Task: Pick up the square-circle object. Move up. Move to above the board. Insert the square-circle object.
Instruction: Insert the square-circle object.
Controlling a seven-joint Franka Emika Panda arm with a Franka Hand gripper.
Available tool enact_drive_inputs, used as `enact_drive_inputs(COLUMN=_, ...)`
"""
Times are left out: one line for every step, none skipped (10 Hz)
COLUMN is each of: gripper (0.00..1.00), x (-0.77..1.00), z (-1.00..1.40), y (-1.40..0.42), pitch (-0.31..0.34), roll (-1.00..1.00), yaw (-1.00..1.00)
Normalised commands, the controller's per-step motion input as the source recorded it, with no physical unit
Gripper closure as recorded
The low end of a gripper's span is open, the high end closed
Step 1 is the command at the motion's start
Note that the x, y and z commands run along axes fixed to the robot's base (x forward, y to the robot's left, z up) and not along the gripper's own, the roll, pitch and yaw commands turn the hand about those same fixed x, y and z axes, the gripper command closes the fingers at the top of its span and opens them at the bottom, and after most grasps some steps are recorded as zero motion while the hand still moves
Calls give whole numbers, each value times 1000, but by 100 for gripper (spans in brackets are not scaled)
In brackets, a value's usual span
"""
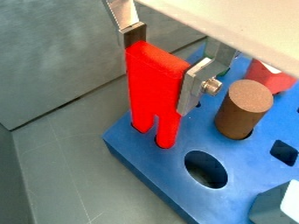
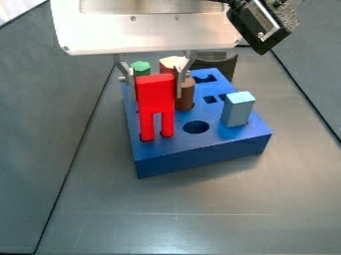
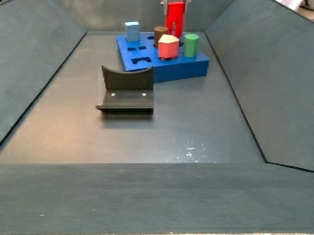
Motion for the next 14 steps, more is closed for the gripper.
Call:
enact_drive_inputs(gripper=100, x=0, z=-31, y=0, pitch=0, roll=17, yaw=0)
enact_drive_inputs(gripper=100, x=-120, z=-369, y=-37, pitch=-139, roll=173, yaw=169)
enact_drive_inputs(gripper=100, x=-71, z=-371, y=0, pitch=-154, roll=206, yaw=297)
enact_drive_inputs(gripper=100, x=-57, z=-303, y=0, pitch=-141, roll=239, yaw=317)
enact_drive_inputs(gripper=100, x=-40, z=-206, y=0, pitch=-124, roll=297, yaw=334)
enact_drive_inputs(gripper=100, x=0, z=-89, y=-14, pitch=-84, roll=373, yaw=343)
enact_drive_inputs(gripper=100, x=0, z=-23, y=-31, pitch=-34, roll=436, yaw=349)
enact_drive_inputs(gripper=100, x=29, z=-6, y=-34, pitch=-11, roll=467, yaw=323)
enact_drive_inputs(gripper=100, x=103, z=-40, y=-40, pitch=0, roll=431, yaw=297)
enact_drive_inputs(gripper=100, x=123, z=-43, y=-43, pitch=0, roll=97, yaw=89)
enact_drive_inputs(gripper=100, x=0, z=-200, y=0, pitch=-54, roll=-30, yaw=0)
enact_drive_inputs(gripper=100, x=0, z=-554, y=0, pitch=-144, roll=-121, yaw=0)
enact_drive_inputs(gripper=100, x=57, z=-900, y=0, pitch=-93, roll=-29, yaw=-17)
enact_drive_inputs(gripper=100, x=34, z=-1000, y=-31, pitch=-99, roll=3, yaw=-14)
